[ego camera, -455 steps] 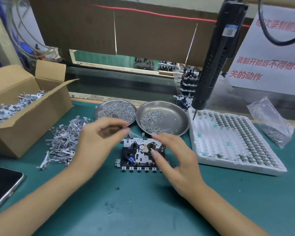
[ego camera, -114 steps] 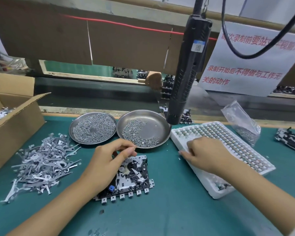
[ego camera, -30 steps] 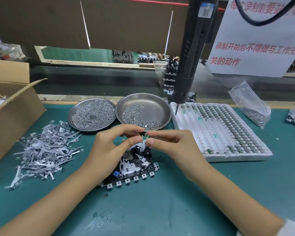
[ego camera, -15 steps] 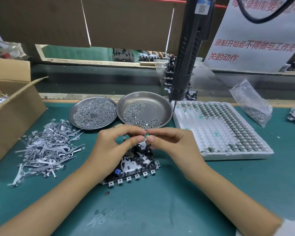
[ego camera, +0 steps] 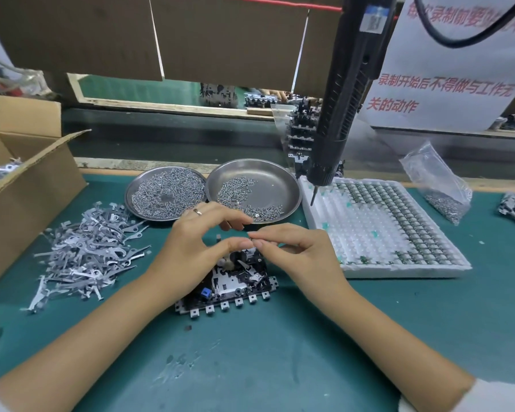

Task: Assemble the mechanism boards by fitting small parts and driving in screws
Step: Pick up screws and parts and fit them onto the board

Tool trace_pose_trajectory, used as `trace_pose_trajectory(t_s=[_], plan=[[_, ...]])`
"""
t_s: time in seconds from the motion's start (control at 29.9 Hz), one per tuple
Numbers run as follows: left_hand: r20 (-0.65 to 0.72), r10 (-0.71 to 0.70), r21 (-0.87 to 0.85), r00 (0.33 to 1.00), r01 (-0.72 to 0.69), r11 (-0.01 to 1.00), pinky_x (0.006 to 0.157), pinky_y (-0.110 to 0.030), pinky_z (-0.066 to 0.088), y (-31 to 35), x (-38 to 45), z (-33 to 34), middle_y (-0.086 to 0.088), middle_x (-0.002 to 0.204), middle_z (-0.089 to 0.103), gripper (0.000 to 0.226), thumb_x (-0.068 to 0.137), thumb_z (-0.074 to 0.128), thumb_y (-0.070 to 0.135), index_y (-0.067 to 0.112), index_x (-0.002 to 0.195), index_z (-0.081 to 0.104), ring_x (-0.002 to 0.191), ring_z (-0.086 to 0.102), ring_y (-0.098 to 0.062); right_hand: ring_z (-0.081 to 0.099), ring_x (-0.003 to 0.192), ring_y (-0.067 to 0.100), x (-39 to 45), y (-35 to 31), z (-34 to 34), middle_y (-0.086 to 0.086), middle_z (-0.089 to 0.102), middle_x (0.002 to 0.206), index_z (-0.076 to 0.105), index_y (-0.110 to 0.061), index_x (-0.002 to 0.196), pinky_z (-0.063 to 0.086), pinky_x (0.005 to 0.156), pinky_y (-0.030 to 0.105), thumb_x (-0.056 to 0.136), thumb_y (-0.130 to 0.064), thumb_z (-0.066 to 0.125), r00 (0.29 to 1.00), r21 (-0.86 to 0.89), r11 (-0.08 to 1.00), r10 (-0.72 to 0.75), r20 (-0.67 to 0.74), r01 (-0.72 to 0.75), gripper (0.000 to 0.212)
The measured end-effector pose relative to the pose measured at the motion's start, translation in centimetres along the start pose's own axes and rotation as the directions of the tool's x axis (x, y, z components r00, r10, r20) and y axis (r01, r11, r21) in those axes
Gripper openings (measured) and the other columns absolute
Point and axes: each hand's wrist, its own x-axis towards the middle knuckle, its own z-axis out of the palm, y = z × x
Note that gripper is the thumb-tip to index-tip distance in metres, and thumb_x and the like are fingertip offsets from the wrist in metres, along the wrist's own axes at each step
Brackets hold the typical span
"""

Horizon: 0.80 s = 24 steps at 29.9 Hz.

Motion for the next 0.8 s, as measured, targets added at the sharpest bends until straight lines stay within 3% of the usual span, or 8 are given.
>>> trace_pose_trajectory(t_s=[0.1,0.23,0.37,0.5,0.7,0.8], plan=[[0.03,-0.013,-0.011,0.999,0.013,1.0,0.083,-0.026,0.045,0.4,0.1,-0.4,0.013,0.089,0.063,0.029,0.071,0.073,0.034,0.027,0.098,0.067,0.087,0.057,-0.01,0.056,0.069,0.022,-0.2,0.1,0.1,-0.004,0.071,0.084,0.075,-0.027,0.085,0.048,0.068,0.037,0.08,-0.002,0.072,1.0,-0.048,0.999,-0.02,-0.01,0.02,0.026],[0.012,-0.081,-0.116,0.997,0.082,0.99,0.083,-0.012,0.042,1.0,-0.3,-1.3,0.01,0.089,0.066,0.023,0.074,0.069,0.034,0.029,0.096,0.069,0.088,0.06,-0.006,0.059,0.083,0.007,-0.6,0.2,-0.1,-0.007,0.072,0.087,0.078,-0.02,0.089,0.047,0.077,0.024,0.078,-0.004,0.075,0.996,-0.179,0.979,-0.09,0.028,0.094,0.019],[-0.114,-0.189,-0.173,0.975,0.168,0.971,0.084,-0.021,0.046,0.8,-2.6,-2.4,0.012,0.092,0.068,0.011,0.086,0.06,0.032,0.034,0.091,0.07,0.09,0.062,-0.005,0.055,0.082,0.005,-1.2,0.4,0.6,-0.006,0.072,0.088,0.078,-0.016,0.088,0.043,0.081,0.018,0.076,-0.006,0.075,0.96,-0.327,0.906,-0.227,0.162,0.269,0.016],[-0.192,-0.269,-0.182,0.944,0.235,0.955,0.084,-0.023,0.049,0.8,-4.2,-2.5,0.012,0.09,0.069,0.012,0.088,0.058,0.031,0.036,0.088,0.068,0.087,0.064,-0.002,0.054,0.078,0.006,-1.5,0.9,1.4,-0.003,0.073,0.086,0.079,-0.013,0.084,0.041,0.08,0.024,0.073,-0.008,0.076,0.934,-0.384,0.854,-0.287,0.214,0.351,0.012],[-0.182,-0.279,-0.131,0.943,0.258,0.957,0.083,-0.02,0.048,1.0,-4.4,-2.3,0.013,0.09,0.069,0.013,0.089,0.056,0.032,0.03,0.088,0.069,0.087,0.064,-0.002,0.056,0.078,0.021,-1.9,1.2,1.6,-0.005,0.072,0.087,0.079,-0.017,0.085,0.046,0.078,0.045,0.075,-0.011,0.077,0.887,-0.448,0.77,-0.351,0.299,0.455,0.012],[-0.159,-0.269,-0.1,0.95,0.256,0.962,0.083,-0.02,0.047,1.0,-4.4,-2.3,0.014,0.089,0.068,0.013,0.09,0.058,0.033,0.029,0.087,0.07,0.087,0.064,-0.002,0.057,0.077,0.023,-1.9,1.3,1.6,-0.004,0.072,0.087,0.079,-0.017,0.085,0.045,0.075,0.047,0.075,-0.014,0.075,0.873,-0.452,0.75,-0.375,0.313,0.484,0.011]])
